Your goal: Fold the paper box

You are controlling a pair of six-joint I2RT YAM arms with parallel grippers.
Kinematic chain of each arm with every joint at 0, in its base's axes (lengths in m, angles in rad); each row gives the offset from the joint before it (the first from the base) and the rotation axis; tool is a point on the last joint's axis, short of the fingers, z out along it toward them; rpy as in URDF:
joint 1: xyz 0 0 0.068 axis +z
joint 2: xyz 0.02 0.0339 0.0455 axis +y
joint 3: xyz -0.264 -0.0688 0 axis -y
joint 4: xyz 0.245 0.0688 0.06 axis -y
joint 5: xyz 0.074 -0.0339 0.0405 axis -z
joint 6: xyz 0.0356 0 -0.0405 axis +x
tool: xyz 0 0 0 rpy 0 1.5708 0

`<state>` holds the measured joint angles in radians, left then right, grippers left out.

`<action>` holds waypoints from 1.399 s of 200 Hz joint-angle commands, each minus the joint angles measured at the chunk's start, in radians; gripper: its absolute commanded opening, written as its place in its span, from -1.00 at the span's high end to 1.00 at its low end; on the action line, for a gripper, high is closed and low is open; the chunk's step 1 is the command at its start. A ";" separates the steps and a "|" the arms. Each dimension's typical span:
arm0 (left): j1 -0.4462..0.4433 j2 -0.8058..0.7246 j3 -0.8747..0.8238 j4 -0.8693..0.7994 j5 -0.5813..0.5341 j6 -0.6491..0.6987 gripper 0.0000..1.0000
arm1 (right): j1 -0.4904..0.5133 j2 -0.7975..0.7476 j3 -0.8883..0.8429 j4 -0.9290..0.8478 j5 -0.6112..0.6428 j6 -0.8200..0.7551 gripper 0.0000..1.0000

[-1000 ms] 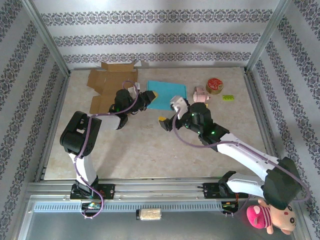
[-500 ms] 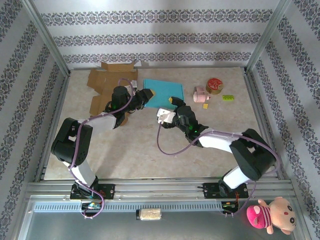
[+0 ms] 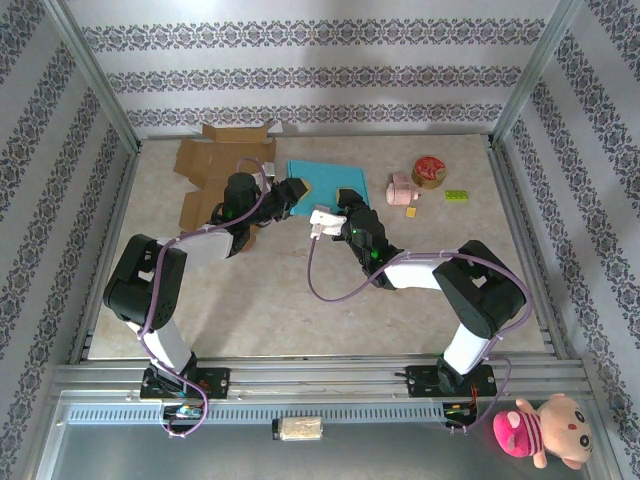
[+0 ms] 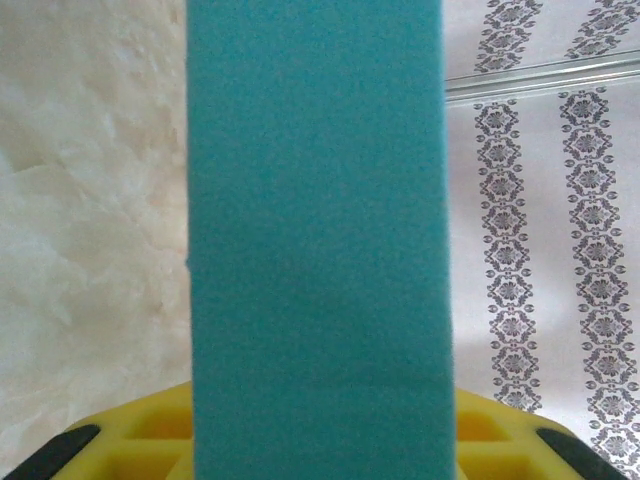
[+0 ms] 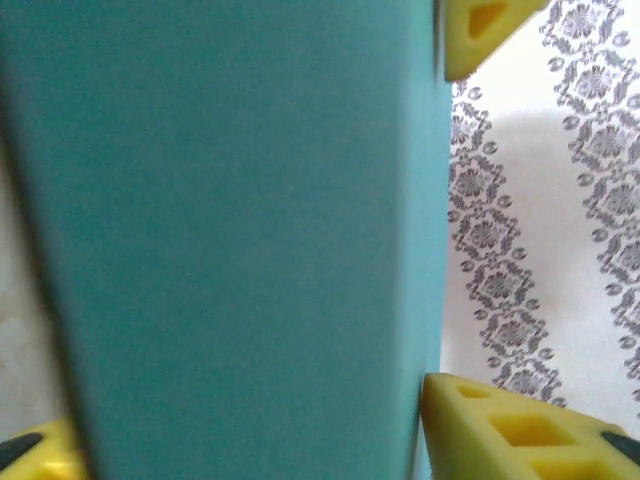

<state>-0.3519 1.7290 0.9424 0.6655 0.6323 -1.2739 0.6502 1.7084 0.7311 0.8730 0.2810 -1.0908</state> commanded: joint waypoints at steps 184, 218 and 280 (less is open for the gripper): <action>0.083 -0.770 0.071 -0.960 -0.271 1.182 -0.58 | -0.059 0.063 0.756 -1.829 -0.466 0.212 0.36; 0.083 -0.768 0.032 -0.952 -0.228 1.150 -0.60 | -0.048 0.150 0.805 -1.801 -0.476 0.200 0.27; 0.083 -0.703 0.052 -0.967 -0.186 1.158 -0.61 | -0.046 0.084 0.790 -1.690 -0.454 0.244 -0.23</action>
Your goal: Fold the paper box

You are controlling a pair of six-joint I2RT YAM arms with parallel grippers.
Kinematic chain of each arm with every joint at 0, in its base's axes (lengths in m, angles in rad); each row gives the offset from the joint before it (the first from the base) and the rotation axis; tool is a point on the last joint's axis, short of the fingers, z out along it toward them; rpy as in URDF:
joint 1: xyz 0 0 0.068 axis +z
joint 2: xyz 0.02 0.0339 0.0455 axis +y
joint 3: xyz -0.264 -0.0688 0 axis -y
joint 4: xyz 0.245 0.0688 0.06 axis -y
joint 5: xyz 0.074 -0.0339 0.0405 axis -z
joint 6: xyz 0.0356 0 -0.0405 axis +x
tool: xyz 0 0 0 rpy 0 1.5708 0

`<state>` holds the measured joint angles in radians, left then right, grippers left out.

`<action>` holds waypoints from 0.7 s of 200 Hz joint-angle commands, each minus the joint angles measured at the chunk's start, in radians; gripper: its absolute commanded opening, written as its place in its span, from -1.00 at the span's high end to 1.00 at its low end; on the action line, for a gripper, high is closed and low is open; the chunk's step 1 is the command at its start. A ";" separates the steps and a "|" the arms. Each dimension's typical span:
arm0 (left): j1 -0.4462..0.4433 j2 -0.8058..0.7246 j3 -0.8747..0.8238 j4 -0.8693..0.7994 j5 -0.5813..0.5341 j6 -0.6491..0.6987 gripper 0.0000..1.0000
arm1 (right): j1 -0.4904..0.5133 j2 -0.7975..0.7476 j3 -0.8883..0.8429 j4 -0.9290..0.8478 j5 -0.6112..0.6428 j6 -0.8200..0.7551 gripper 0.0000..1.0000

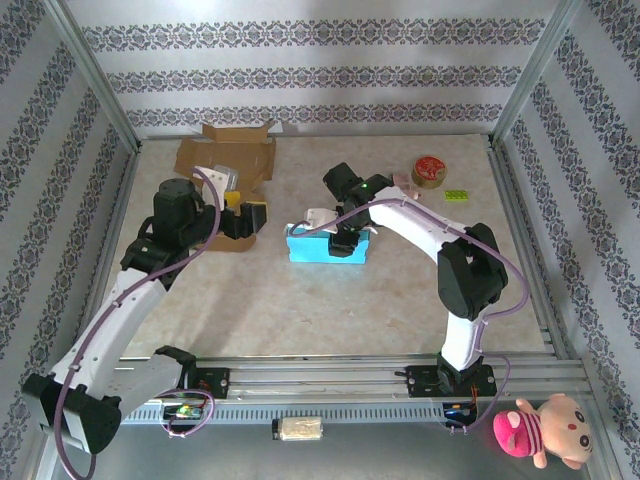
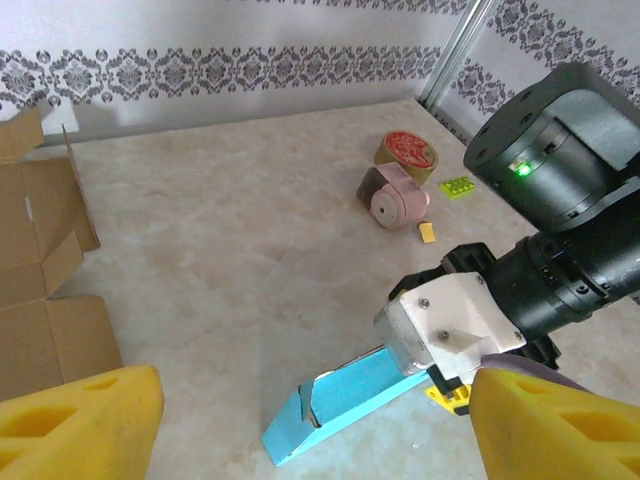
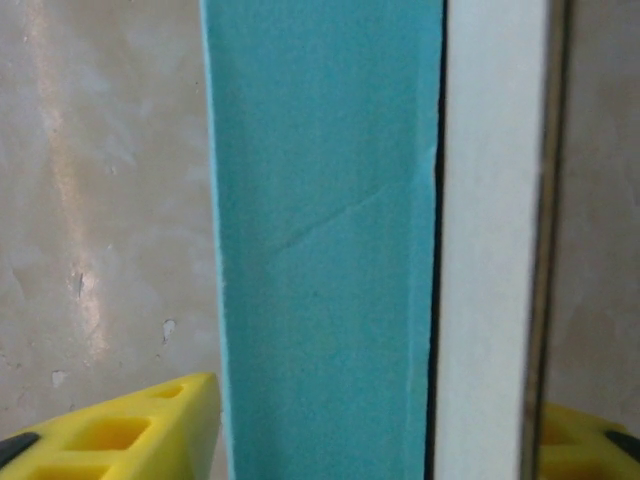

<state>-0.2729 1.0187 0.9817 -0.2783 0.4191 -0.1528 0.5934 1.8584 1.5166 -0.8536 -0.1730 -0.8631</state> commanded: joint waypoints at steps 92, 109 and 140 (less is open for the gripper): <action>0.002 0.113 0.085 -0.153 0.059 0.020 -0.57 | -0.103 -0.222 -0.016 0.120 -0.121 0.601 -0.30; 0.000 0.145 0.121 -0.220 0.062 0.007 -0.52 | -0.177 -0.290 -0.078 0.127 -0.150 0.852 -0.24; -0.023 0.206 0.146 -0.251 0.114 0.014 -0.47 | -0.274 -0.442 -0.274 0.174 -0.244 1.071 -0.12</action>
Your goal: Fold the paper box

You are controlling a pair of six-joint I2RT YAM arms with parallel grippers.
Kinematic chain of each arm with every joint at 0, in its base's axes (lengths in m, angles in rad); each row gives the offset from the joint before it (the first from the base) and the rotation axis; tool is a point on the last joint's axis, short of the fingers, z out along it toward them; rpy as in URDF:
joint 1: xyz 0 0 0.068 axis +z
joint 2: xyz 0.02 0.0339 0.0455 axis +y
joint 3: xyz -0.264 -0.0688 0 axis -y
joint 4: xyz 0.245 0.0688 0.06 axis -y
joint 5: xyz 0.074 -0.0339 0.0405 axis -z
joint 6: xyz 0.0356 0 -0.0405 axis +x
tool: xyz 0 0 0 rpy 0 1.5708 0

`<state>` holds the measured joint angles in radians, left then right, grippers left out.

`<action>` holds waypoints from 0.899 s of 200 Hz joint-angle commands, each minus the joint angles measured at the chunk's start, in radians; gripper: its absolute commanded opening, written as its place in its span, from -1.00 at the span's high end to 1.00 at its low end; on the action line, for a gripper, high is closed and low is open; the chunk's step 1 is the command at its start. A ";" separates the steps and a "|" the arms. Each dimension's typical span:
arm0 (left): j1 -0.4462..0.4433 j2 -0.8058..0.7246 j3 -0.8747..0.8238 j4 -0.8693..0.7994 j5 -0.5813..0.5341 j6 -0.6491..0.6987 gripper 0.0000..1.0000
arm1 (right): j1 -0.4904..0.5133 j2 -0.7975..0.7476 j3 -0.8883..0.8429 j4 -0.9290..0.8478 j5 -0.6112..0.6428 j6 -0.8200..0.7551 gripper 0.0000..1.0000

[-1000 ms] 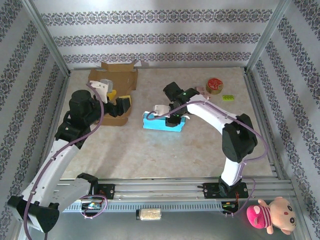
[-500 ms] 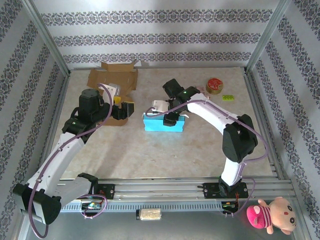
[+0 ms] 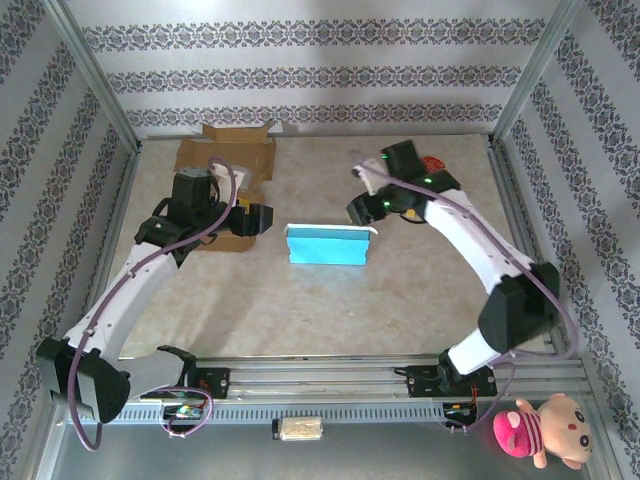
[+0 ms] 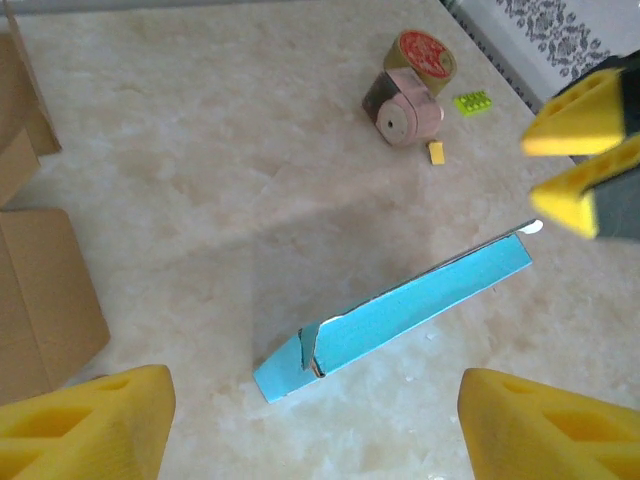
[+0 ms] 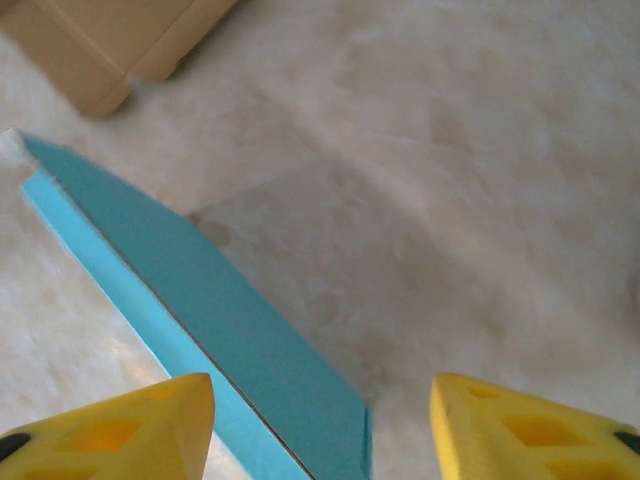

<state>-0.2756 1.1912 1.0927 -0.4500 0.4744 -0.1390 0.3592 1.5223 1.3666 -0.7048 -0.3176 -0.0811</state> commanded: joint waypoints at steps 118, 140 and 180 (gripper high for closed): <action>-0.186 0.135 -0.037 0.037 0.038 0.009 -0.69 | -0.026 -0.252 -0.399 0.127 -0.129 0.193 -0.58; -0.185 0.144 -0.066 0.067 -0.020 -0.057 -0.71 | 0.029 -0.235 -0.389 0.100 -0.057 0.159 -0.64; -0.191 0.161 -0.176 0.162 0.024 -0.294 -0.72 | 0.173 -0.193 -0.499 0.185 0.073 0.448 -0.76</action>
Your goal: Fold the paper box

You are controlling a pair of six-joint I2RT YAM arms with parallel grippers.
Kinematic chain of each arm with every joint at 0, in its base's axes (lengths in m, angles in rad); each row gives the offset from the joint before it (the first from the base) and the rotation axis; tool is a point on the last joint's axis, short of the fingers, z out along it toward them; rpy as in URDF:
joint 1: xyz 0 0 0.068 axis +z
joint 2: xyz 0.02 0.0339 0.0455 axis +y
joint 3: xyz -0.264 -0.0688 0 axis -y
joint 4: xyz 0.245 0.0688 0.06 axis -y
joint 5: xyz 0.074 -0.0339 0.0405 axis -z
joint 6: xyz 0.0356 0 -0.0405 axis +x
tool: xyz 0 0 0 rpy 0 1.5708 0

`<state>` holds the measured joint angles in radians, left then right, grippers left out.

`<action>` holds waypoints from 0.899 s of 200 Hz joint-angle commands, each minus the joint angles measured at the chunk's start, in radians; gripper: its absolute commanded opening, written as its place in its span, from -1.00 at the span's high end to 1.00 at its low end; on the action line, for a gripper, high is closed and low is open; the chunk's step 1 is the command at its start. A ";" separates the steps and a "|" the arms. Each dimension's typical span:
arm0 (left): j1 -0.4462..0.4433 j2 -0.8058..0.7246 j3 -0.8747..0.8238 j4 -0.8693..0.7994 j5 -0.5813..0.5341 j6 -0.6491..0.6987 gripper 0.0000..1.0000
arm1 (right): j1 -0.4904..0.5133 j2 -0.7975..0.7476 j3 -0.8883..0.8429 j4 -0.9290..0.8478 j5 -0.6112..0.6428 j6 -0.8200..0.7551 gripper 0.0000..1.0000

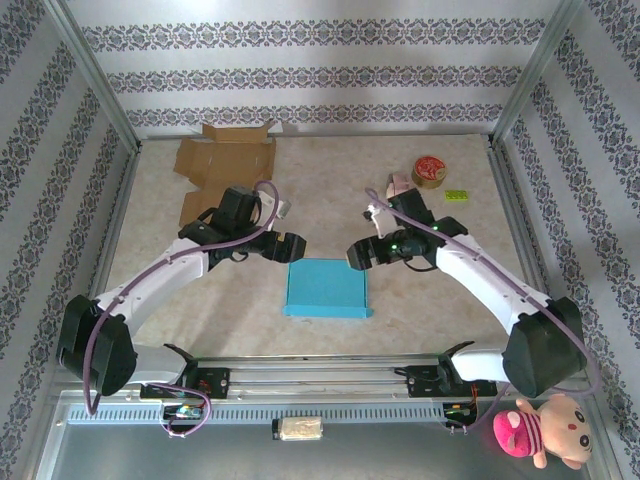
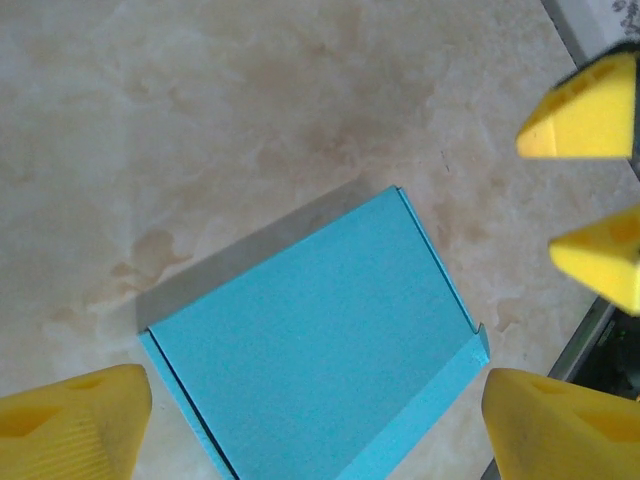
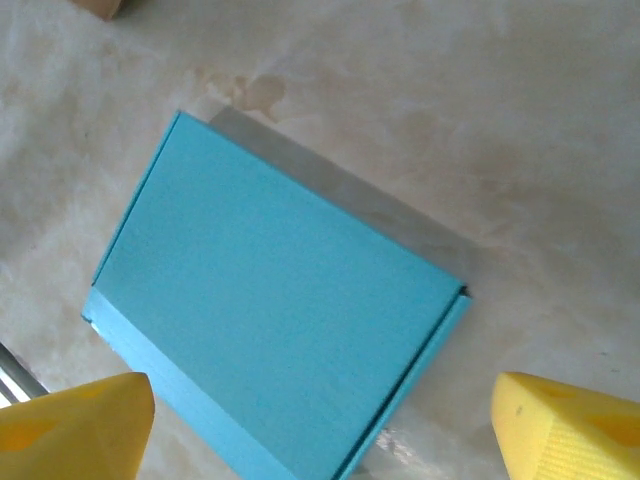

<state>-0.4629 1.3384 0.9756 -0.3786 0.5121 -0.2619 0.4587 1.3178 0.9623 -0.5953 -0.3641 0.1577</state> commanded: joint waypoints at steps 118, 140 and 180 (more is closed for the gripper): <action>0.012 0.105 -0.238 0.309 -0.054 -0.469 -0.67 | 0.092 0.126 -0.261 0.345 0.062 0.472 -0.30; 0.040 0.094 -0.260 0.314 -0.061 -0.500 -0.67 | 0.074 0.156 -0.270 0.374 0.034 0.464 -0.23; 0.058 0.056 -0.349 0.459 0.026 -0.585 -0.67 | 0.061 0.199 -0.320 0.467 -0.013 0.474 0.04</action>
<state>-0.4118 1.4296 0.6704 -0.0437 0.4709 -0.7750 0.5335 1.4918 0.6834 -0.2016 -0.3290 0.6239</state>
